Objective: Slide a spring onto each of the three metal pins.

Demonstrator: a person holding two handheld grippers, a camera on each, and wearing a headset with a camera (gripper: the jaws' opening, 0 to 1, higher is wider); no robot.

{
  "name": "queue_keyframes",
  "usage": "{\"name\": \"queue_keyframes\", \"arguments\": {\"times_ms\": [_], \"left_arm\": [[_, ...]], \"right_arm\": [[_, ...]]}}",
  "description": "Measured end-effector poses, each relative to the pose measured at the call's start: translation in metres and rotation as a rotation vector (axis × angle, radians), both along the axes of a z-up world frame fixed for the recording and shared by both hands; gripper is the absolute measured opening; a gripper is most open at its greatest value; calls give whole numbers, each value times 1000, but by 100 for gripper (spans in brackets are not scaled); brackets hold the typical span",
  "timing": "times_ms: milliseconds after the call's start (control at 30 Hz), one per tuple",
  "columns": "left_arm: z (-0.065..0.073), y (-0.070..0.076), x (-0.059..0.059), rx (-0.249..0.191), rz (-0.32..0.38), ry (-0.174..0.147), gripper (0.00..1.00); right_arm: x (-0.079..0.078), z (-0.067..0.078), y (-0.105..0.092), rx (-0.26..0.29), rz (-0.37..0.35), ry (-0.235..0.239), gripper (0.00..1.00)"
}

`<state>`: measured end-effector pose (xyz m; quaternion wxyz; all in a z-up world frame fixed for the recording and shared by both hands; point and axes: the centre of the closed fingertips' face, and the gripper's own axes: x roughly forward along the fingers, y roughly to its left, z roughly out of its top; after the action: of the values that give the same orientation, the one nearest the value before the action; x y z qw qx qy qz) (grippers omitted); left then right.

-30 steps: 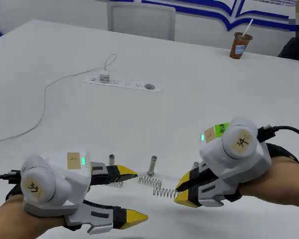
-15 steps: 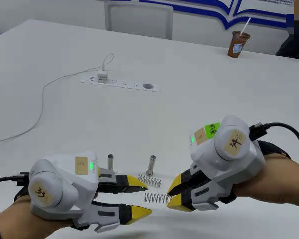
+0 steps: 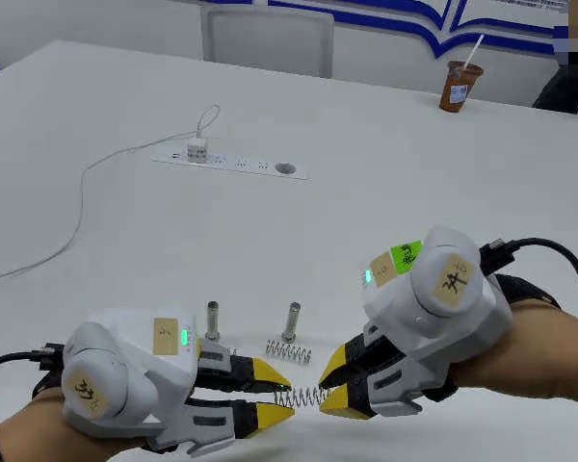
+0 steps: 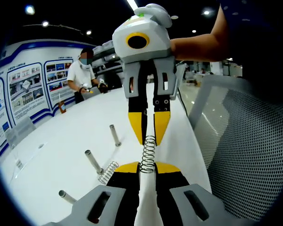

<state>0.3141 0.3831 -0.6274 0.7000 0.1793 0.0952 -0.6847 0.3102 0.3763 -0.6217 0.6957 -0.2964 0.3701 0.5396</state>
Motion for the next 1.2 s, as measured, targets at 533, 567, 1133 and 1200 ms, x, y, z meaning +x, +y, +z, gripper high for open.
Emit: {"name": "queue_keyframes", "arguments": {"times_ms": [533, 567, 1133, 1200], "left_arm": [[1, -2, -2, 7, -1, 1, 11], [2, -3, -3, 6, -2, 1, 11], [6, -4, -3, -19, 3, 12, 11], [7, -4, -3, -26, 3, 16, 11]], "right_arm": [[0, 28, 22, 66, 16, -51, 11], [0, 30, 25, 73, 20, -56, 11], [0, 20, 27, 56, 7, -18, 15], [1, 18, 27, 52, 7, -20, 15]]}}
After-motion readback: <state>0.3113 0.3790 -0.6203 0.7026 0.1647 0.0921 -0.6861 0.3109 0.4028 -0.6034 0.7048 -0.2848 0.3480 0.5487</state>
